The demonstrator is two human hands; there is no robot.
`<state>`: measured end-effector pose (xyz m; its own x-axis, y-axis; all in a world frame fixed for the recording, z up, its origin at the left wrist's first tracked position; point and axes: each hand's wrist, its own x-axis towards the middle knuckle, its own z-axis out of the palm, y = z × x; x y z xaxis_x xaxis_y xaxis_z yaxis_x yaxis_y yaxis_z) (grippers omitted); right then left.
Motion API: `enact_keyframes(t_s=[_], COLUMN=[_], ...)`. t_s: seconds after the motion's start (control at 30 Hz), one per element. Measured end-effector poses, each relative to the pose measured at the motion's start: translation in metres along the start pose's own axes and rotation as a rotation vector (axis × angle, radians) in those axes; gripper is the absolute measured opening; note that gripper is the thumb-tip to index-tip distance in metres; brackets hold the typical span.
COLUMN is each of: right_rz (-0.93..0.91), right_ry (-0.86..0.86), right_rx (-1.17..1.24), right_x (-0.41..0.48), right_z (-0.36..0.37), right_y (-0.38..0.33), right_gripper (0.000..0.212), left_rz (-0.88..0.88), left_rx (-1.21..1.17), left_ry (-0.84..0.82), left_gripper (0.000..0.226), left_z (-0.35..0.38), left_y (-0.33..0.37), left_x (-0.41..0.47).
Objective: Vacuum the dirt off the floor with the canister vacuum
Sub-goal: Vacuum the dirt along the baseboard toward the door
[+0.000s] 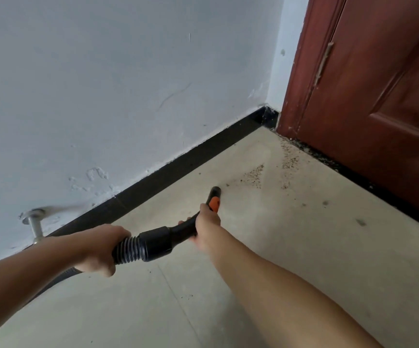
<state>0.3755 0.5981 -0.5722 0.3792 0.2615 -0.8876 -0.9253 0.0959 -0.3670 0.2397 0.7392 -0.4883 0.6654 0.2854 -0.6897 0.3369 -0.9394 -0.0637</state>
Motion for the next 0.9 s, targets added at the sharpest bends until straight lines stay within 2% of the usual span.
enact_keyframes(t_s=[0.2, 0.47, 0.6, 0.9], right_rz=[0.026, -0.081, -0.118, -0.066], right_ry=[-0.045, 0.079, 0.137, 0.008], right_rx=[-0.026, 0.093, 0.121, 0.019], right_x=[0.005, 0.005, 0.010, 0.020], right_z=[0.017, -0.048, -0.069, -0.016], right_y=[0.012, -0.049, -0.070, -0.051], right_gripper=[0.045, 0.030, 0.032, 0.040], left_rz=[-0.039, 0.144, 0.209, 0.069], left_rx=[-0.034, 0.013, 0.032, -0.031], left_ry=[-0.029, 0.077, 0.110, 0.073], left_gripper=[0.027, 0.027, 0.027, 0.028], left_z=[0.008, -0.035, -0.049, -0.026], left_y=[-0.014, 0.050, 0.076, 0.030], left_x=[-0.009, 0.040, 0.057, 0.038])
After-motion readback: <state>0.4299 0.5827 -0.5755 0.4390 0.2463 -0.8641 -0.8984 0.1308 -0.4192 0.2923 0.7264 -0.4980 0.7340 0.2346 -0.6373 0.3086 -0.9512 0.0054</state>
